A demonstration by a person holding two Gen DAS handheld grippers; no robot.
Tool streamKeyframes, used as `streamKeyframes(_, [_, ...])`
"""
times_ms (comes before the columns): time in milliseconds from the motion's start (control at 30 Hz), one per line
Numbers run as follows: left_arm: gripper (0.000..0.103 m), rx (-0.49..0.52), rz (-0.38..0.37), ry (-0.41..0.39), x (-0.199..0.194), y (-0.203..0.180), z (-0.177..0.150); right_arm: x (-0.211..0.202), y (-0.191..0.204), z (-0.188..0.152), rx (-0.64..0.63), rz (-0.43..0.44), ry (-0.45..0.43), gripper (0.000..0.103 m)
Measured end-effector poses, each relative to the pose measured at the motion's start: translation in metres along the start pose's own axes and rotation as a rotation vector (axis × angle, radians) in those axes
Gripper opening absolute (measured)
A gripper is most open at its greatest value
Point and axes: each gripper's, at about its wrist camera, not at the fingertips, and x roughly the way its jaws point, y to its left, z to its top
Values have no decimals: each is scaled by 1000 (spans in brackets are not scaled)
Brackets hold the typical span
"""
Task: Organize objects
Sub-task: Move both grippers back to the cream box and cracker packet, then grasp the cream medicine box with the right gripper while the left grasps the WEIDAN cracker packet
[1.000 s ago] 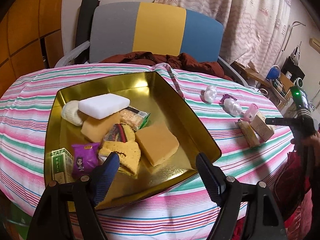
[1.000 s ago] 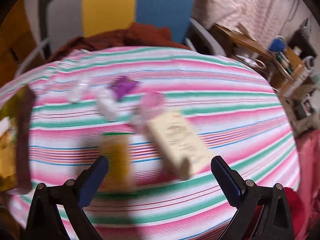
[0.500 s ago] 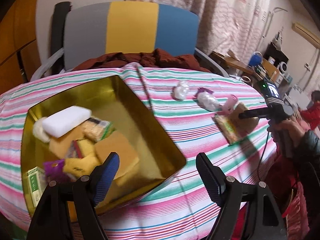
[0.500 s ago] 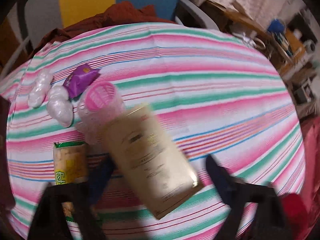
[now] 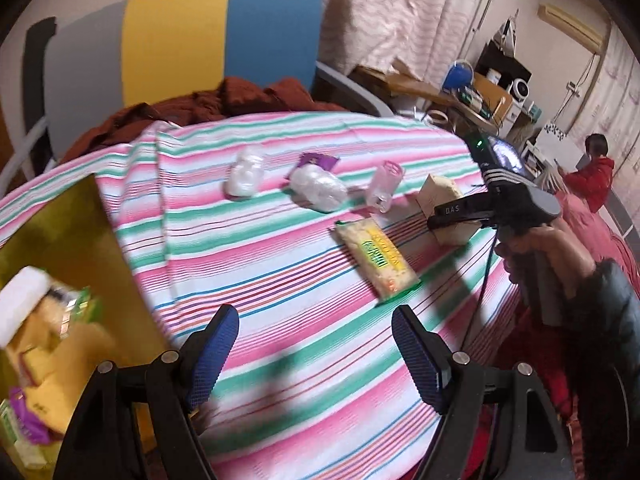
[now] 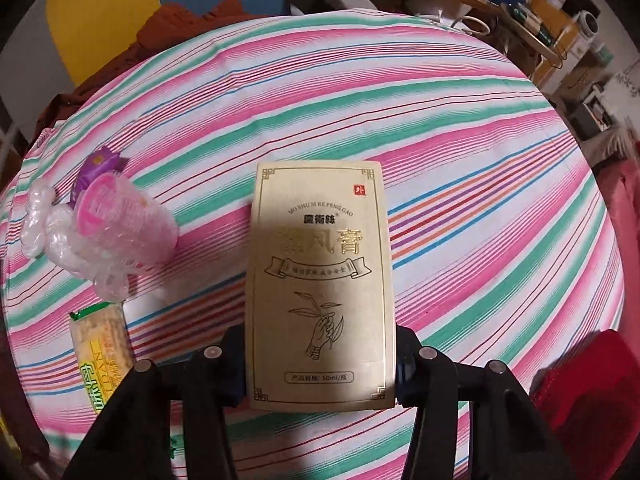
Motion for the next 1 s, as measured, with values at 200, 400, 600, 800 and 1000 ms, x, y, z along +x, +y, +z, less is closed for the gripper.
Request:
streamKeyframes(200, [80, 13, -19, 69, 46, -21, 19, -3, -6, -3, 36, 22, 9, 76])
streamKeyframes(400, [80, -19, -26, 128, 88, -31, 35, -6, -12, -6, 64, 49, 15, 89])
streamKeyframes(600, [80, -6, -7, 152, 114, -48, 48, -13, -24, -7, 116, 76, 0, 94])
streamKeyframes(800, [80, 31, 39, 171, 142, -64, 55, -11, -31, -11, 109, 84, 3, 94])
streamKeyframes(1000, [78, 52, 45, 120, 149, -57, 44, -12, -33, -7, 73, 80, -4, 84])
